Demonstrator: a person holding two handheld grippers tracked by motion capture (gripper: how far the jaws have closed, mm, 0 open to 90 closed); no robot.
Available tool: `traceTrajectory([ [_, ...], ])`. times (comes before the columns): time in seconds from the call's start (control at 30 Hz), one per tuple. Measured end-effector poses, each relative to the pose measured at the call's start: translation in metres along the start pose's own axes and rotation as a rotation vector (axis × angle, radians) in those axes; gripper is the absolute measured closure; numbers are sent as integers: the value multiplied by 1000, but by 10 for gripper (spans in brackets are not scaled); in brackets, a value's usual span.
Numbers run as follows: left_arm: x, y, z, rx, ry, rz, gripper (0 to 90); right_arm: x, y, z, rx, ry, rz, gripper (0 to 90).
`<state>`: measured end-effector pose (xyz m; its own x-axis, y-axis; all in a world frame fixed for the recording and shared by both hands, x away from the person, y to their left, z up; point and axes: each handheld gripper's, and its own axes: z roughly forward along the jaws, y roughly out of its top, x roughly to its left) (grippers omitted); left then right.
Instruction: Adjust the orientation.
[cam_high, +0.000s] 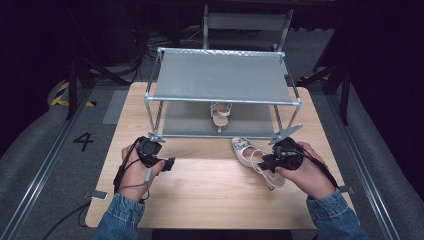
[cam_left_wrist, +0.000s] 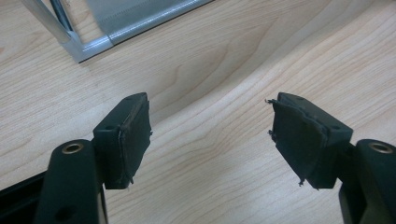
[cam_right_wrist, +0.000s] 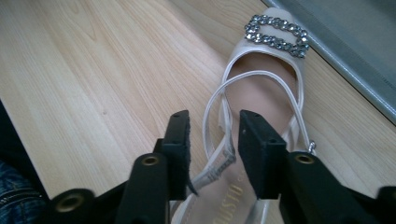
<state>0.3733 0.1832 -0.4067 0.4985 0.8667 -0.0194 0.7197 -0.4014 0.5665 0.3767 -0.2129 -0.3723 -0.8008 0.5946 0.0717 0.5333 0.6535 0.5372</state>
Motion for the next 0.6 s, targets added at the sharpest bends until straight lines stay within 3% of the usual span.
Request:
traceTrajectory([
  [0.33,0,0,3,11,-5,5,283,1,2,33,24,-4,-29,566],
  [0.6,1,0,4,7,-6,2,281,-1,1,55,67,-18,-38,635],
])
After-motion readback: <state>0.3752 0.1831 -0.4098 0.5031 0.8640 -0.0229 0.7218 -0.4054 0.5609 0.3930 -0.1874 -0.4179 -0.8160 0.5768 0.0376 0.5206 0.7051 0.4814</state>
